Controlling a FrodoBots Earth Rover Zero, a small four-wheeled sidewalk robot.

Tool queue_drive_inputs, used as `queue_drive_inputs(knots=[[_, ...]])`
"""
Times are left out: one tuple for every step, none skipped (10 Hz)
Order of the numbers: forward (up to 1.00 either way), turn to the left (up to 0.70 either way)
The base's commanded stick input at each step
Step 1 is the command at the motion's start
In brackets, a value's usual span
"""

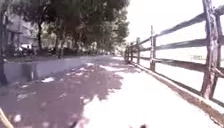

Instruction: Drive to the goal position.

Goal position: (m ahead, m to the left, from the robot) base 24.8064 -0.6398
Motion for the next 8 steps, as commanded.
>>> queue_drive_inputs(knots=[[0.7, 0.0], [0.7, 0.0], [0.7, 0.0], [0.7, 0.0], [0.7, 0.0], [0.7, 0.0], [0.7, 0.0], [0.7, 0.0]])
